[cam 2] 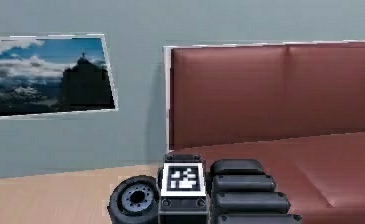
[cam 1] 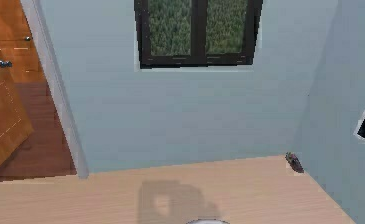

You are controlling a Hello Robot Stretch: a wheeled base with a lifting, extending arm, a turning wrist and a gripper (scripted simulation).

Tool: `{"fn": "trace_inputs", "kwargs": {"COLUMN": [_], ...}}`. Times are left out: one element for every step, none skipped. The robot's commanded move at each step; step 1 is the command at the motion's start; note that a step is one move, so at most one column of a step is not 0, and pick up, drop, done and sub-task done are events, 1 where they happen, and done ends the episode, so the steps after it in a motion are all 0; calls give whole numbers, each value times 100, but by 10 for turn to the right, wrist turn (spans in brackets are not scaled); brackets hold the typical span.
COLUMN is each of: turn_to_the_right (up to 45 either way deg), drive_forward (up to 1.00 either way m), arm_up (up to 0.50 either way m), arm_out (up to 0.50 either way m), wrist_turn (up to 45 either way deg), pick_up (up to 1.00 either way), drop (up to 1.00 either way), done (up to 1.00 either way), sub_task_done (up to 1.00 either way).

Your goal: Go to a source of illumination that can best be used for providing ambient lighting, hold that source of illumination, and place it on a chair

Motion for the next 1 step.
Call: {"fn": "trace_inputs", "kwargs": {"turn_to_the_right": [0], "drive_forward": [25], "arm_up": [0], "arm_out": [0], "wrist_turn": [0], "pick_up": [0], "drop": [0], "done": [0], "sub_task_done": [0]}}
